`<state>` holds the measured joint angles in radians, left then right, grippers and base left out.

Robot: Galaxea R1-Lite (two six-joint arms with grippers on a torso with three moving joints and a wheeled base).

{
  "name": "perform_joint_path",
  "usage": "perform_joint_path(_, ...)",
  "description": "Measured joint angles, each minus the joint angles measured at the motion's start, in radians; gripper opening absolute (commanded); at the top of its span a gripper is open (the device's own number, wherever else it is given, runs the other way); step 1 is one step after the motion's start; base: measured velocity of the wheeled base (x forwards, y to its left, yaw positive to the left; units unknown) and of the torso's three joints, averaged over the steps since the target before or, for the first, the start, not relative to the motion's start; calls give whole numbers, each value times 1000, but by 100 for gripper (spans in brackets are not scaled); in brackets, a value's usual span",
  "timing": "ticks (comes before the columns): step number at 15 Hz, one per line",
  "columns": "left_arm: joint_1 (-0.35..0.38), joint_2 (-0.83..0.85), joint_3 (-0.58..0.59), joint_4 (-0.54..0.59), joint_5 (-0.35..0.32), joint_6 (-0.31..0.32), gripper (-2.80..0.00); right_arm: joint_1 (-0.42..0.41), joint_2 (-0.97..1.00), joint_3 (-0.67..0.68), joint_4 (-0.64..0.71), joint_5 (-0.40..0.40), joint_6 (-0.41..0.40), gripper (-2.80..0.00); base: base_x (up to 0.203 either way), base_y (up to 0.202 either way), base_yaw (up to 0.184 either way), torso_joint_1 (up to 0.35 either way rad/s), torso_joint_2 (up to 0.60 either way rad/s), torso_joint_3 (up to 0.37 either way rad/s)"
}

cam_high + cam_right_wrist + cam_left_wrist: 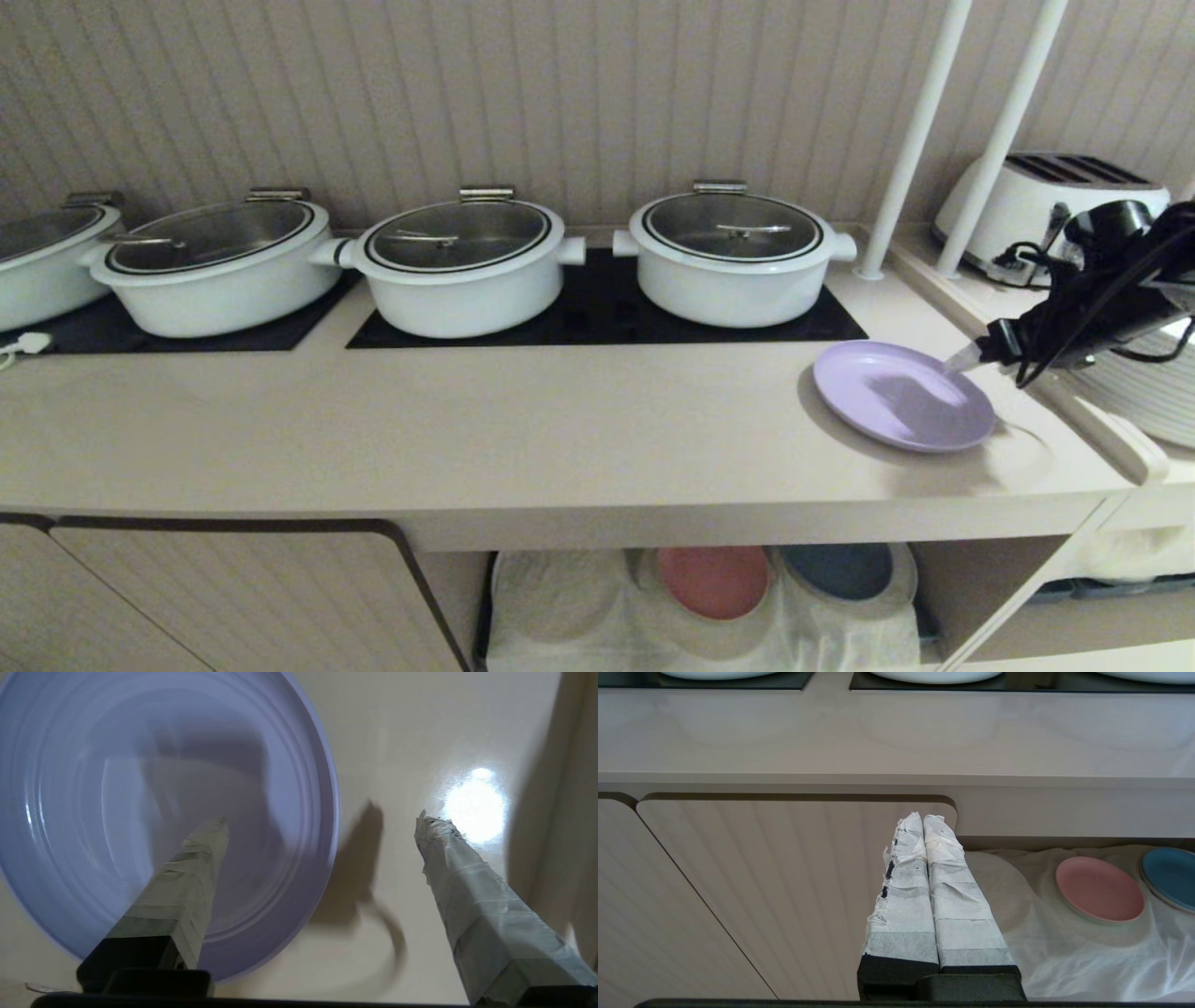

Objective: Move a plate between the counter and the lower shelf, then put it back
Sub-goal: Pick up the plate

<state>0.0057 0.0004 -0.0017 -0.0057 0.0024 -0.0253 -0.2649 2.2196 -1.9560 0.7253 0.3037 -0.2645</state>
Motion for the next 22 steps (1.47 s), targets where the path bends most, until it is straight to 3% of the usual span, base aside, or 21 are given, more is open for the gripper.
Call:
perform_joint_path(8, 0, 0, 0, 0, 0, 0, -280, 36, 53, 0, -10, -39, -6, 0, 0, 0, 0, 0, 0, 0)
perform_joint_path(14, 0, 0, 0, 0, 0, 0, -280, 57, 92, 0, -99, -75, -4, 0, 0, 0, 0, 0, 0, 0)
perform_joint_path(15, 0, 0, 0, 0, 0, 0, -280, 60, 96, 0, -101, -76, -3, -280, 0, 0, 0, 0, 0, 0)
perform_joint_path(22, 0, 0, 0, 0, 0, 0, -280, 69, 108, 0, -112, -74, -4, -280, 0, 0, 0, 0, 0, 0)
